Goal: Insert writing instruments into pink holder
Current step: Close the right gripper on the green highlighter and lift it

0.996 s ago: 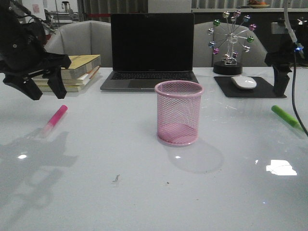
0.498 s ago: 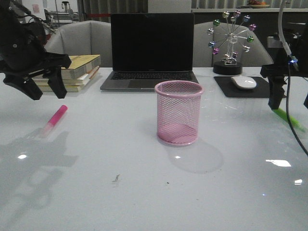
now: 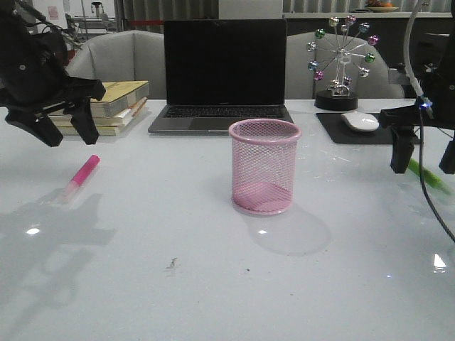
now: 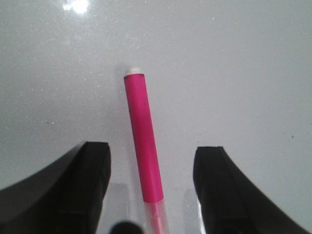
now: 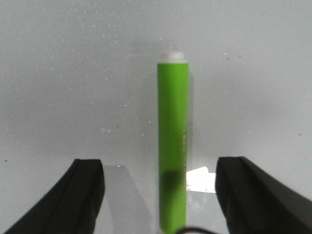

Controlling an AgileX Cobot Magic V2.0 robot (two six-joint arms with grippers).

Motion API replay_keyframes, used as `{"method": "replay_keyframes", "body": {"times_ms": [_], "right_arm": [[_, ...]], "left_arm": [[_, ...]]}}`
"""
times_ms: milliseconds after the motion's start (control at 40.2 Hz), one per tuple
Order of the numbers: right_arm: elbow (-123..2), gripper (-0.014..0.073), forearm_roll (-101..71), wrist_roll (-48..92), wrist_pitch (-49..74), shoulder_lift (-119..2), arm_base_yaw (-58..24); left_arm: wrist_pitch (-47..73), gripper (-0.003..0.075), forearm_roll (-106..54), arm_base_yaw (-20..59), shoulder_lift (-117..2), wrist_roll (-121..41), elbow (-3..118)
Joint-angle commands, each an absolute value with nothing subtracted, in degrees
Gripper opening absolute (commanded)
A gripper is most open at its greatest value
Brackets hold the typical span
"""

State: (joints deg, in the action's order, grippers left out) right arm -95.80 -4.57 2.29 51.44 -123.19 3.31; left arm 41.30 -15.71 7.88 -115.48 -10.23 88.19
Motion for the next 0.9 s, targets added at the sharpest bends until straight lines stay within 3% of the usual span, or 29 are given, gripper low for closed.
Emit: {"method": "replay_keyframes", "body": {"times_ms": [0,697,871], "right_arm": [[-97.78,0.0556,-4.68,3.39,49.94,-120.16,3.36],[-97.78,0.0545,-4.44,3.53,50.24,-122.45,3.43],[-97.78,0.0414,-4.44,3.53,51.19,-122.45,3.43]], "left_arm": [[39.0,0.0446,-16.92,8.24,-112.08,-10.28,90.08],[38.86,0.0446,-16.92,8.24,-112.08,-10.28,90.08],[38.86,0.0446,-16.92,8.24,-112.08,-10.28,90.08]]}}
